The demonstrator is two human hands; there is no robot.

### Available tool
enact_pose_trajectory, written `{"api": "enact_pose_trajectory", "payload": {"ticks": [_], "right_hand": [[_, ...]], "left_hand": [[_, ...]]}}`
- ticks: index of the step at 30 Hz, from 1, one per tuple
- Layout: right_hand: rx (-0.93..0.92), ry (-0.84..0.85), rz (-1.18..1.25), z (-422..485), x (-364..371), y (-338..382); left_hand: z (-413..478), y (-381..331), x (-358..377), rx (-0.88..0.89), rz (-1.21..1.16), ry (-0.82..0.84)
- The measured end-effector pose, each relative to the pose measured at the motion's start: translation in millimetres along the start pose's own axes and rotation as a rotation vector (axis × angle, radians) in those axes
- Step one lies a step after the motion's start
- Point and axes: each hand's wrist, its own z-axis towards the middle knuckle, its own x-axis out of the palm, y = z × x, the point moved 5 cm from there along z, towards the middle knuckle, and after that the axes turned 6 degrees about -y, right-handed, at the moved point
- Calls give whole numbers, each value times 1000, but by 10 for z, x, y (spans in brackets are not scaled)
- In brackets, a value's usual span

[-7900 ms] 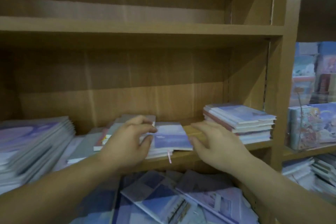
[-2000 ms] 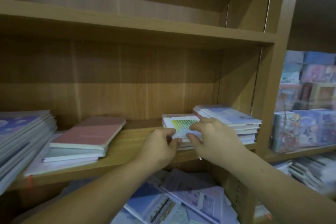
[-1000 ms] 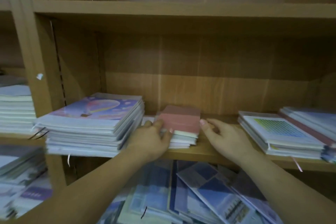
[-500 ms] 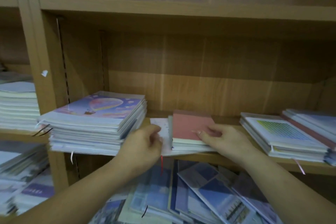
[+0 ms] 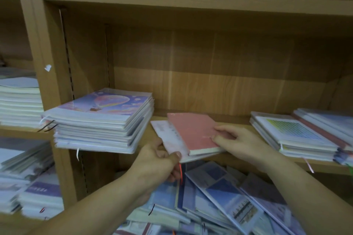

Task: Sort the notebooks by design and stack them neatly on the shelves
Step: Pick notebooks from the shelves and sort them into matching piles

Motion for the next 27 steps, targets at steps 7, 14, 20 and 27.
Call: {"api": "enact_pose_trajectory", "payload": {"ticks": [7, 14, 20, 27], "right_hand": [[-12, 7, -65, -72, 38, 49], [-57, 12, -64, -136, 206, 190], [-54, 37, 5, -266, 253, 215], [56, 82, 349, -297, 133, 105]], "left_hand": [[177, -58, 3, -82, -84, -46], [201, -84, 45, -31, -21, -70], [177, -113, 6, -49, -46, 11], [-6, -218, 31, 148, -81, 63]]}}
